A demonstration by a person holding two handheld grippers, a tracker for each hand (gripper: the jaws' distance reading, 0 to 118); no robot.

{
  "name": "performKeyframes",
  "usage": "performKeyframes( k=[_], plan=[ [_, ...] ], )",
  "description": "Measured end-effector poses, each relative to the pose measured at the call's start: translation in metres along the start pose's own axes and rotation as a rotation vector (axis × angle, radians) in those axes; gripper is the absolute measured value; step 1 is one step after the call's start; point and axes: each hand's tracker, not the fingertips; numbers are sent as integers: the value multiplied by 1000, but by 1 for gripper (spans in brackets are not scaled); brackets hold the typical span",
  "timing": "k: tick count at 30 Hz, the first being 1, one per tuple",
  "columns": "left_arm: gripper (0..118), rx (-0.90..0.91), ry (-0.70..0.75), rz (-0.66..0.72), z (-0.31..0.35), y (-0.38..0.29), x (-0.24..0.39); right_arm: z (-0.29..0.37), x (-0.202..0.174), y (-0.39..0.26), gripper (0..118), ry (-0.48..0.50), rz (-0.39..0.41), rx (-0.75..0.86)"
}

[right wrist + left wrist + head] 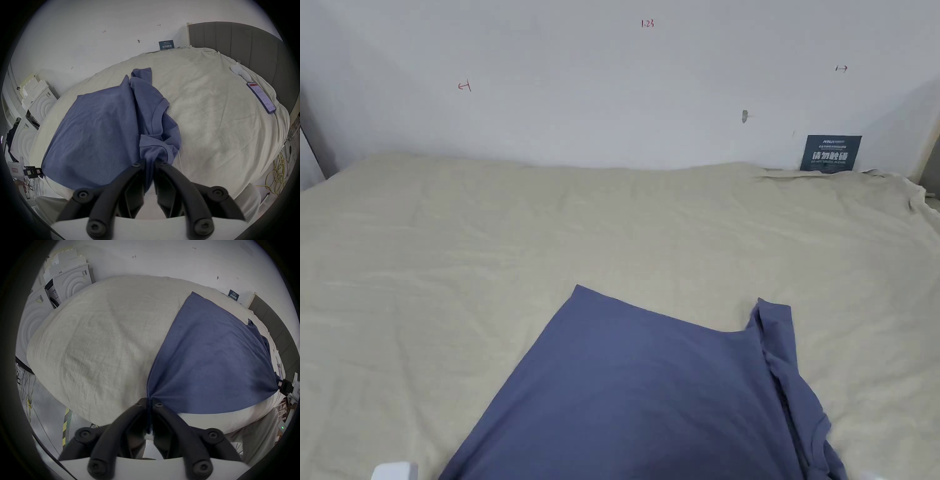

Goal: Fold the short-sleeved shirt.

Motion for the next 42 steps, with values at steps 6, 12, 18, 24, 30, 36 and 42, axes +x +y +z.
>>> performKeyframes(
  k=[6, 12, 18, 24, 30, 36, 42],
  plan=[
    [118, 27, -15, 20, 20, 18, 6, 37, -12, 31, 87, 0, 59, 123],
    [118, 297, -80, -19, 79, 57, 26, 94, -34, 78, 87, -9, 121, 360],
    [118, 605, -82, -65, 132, 92, 57, 136, -54, 112, 91, -38, 200, 558],
    [106, 727, -90, -114, 145, 108, 91, 153, -69, 115, 88, -112, 262, 684],
    [0, 804, -164, -117, 145, 103, 117, 155, -76, 111, 0, -139, 271, 731],
    [0, 767, -210, -145, 132, 119, 130, 146, -73, 117, 0, -134, 260, 734],
    [0, 620, -268, -182, 89, 171, 137, 125, -66, 127, 0, -135, 245, 696]
  ],
)
